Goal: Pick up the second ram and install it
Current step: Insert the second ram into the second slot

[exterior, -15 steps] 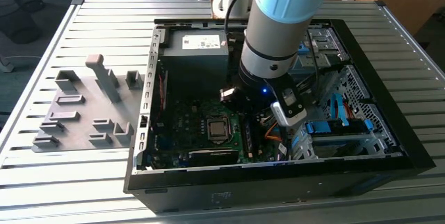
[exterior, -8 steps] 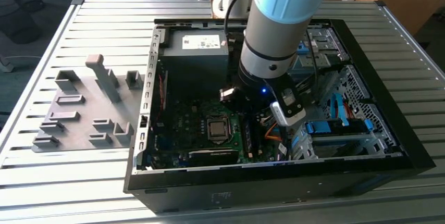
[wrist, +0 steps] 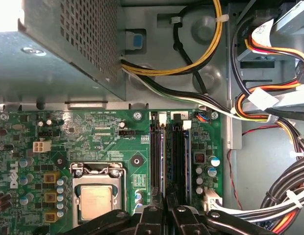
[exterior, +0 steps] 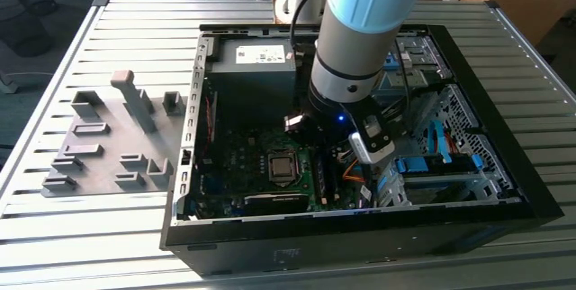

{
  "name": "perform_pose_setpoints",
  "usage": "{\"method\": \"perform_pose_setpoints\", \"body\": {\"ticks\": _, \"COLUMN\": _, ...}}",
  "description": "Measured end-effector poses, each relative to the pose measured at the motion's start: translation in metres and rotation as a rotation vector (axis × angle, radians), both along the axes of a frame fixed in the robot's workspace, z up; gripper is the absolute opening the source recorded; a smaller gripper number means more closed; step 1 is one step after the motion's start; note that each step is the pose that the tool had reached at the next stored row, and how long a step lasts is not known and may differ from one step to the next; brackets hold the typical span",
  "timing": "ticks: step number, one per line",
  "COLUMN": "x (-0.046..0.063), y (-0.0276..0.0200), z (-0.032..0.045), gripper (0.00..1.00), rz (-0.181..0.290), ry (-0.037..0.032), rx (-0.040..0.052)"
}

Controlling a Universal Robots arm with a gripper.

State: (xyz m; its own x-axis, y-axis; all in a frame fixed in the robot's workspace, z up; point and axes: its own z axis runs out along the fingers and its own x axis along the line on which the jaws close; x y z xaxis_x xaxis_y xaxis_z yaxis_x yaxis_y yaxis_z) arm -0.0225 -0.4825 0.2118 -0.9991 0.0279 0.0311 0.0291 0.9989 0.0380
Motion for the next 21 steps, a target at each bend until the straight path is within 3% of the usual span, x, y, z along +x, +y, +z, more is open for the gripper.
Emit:
{"method": "perform_pose_setpoints", "body": {"ticks": 4, "x": 0.0000, "y": 0.0005, "z": -0.0010, "gripper": 0.14, "rz": 0.000, "ry": 0.0001, "rx": 0.0009}}
{"method": "perform_pose_setpoints", "body": {"ticks": 7, "x": -0.0002, "y": 0.0007, "z": -0.0011, "gripper": 0.14, "rz": 0.000, "ry": 0.0000, "rx": 0.0075}}
{"method": "perform_pose_setpoints", "body": {"ticks": 12, "x": -0.0003, "y": 0.0007, "z": -0.0011, "gripper": 0.14, "rz": 0.000, "ry": 0.0000, "rx": 0.0405}}
{"method": "perform_pose_setpoints", "body": {"ticks": 21, "x": -0.0003, "y": 0.0007, "z": -0.0011, "gripper": 0.14, "rz": 0.000, "ry": 0.0001, "rx": 0.0399}}
